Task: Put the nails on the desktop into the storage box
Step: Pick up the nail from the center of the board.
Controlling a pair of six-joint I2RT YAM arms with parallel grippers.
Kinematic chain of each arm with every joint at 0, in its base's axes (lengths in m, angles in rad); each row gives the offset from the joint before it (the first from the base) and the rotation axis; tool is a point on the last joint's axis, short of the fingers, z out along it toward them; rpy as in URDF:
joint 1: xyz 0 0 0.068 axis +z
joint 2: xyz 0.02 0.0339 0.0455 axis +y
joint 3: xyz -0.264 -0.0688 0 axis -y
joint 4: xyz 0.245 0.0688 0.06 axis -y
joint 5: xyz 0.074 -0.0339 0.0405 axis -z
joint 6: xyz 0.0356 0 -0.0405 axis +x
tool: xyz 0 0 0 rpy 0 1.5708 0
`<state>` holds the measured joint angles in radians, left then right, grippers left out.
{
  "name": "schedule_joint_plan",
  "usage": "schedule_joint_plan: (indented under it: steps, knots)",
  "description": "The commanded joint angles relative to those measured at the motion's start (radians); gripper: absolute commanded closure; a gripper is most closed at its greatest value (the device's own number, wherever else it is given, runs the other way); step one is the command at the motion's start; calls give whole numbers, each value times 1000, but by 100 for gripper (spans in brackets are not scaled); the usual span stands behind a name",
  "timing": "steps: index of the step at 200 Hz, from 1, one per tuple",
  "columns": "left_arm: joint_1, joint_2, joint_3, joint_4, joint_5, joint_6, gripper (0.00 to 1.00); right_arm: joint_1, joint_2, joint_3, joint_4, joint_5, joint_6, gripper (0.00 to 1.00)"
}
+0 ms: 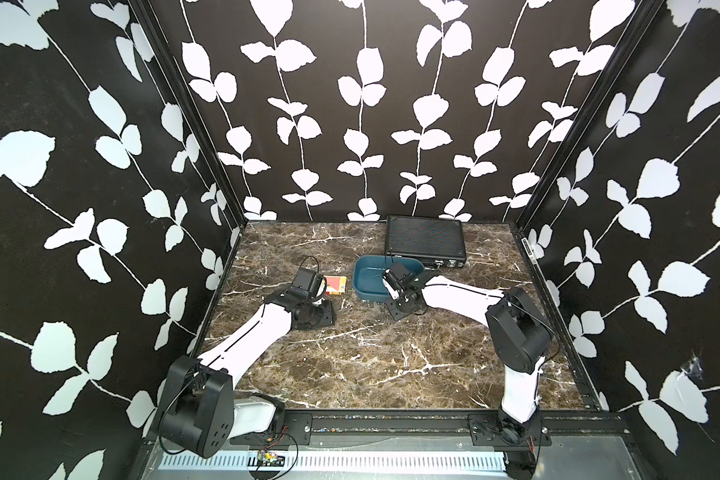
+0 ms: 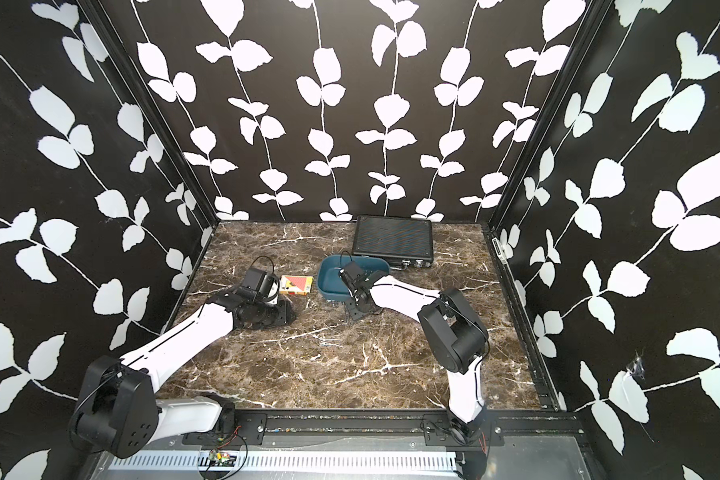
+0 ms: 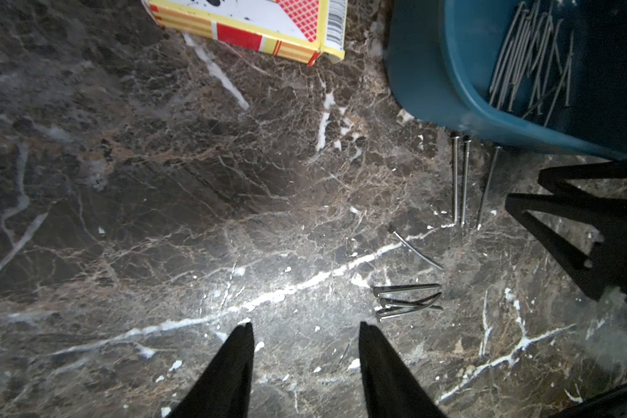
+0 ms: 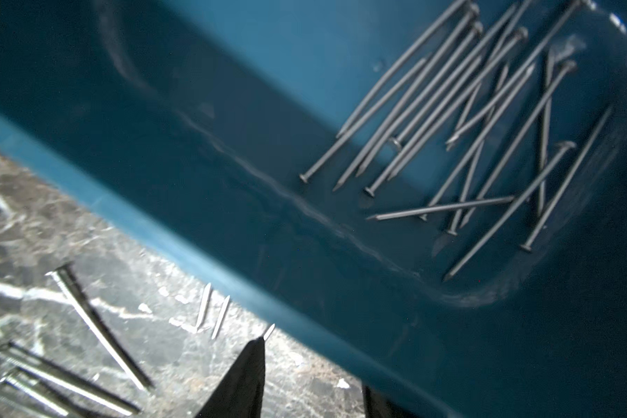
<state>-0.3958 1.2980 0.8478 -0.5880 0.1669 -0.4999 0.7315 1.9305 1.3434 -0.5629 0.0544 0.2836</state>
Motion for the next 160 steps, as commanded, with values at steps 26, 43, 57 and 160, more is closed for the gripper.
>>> schedule_joint_plan:
  steps: [26, 43, 57, 160]
  knots:
    - [7, 30, 54, -37, -12, 38, 51, -5, 47, -3, 3, 11, 32, 55]
    - [7, 40, 56, -38, -10, 41, 51, -6, 60, 1, -1, 2, 40, 55]
    - [6, 45, 56, -38, -8, 41, 51, -6, 65, -1, 1, 2, 42, 55]
    - [6, 66, 55, -29, 8, 33, 51, -5, -10, -20, 20, -21, 131, 54]
